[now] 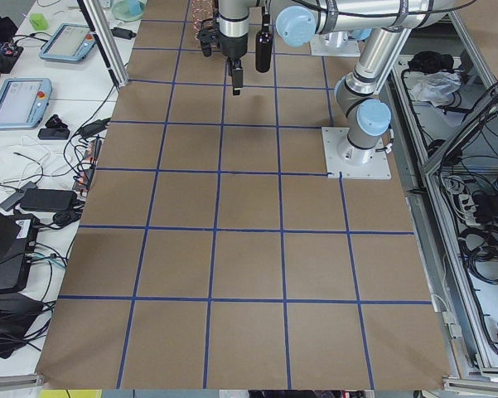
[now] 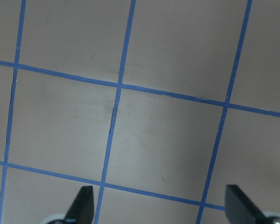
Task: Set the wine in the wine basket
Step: 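Lift the bottle with the right gripper and carry it to the rack, then lower the held bottle into an empty slot of the copper rack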
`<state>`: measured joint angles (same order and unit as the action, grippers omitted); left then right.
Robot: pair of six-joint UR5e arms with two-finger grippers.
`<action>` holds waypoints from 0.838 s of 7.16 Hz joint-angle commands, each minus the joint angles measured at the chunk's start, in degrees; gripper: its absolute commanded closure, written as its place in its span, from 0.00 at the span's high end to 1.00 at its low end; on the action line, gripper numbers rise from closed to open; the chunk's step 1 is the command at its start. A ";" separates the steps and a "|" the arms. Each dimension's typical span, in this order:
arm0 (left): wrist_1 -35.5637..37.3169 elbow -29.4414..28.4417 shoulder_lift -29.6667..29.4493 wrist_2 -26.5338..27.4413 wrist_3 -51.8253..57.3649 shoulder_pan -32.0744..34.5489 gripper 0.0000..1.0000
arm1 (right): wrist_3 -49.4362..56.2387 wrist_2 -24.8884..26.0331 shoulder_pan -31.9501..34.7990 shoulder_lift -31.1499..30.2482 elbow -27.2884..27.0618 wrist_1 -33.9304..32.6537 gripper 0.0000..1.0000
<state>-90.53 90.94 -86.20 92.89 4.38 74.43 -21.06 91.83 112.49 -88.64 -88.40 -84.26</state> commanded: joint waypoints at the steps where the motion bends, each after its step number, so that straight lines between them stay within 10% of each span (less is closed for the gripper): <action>1: 0.17 0.03 0.33 -1.47 -0.43 1.32 1.00 | 14.75 1.95 -12.24 -3.29 -0.10 4.44 0.00; 6: 0.44 0.20 1.47 -0.96 -7.28 11.52 1.00 | 33.68 3.53 -29.85 -5.32 -0.19 4.72 0.00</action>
<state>-89.98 91.07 -85.14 91.85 -2.53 84.82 8.82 95.21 85.96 -93.89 -88.58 -78.98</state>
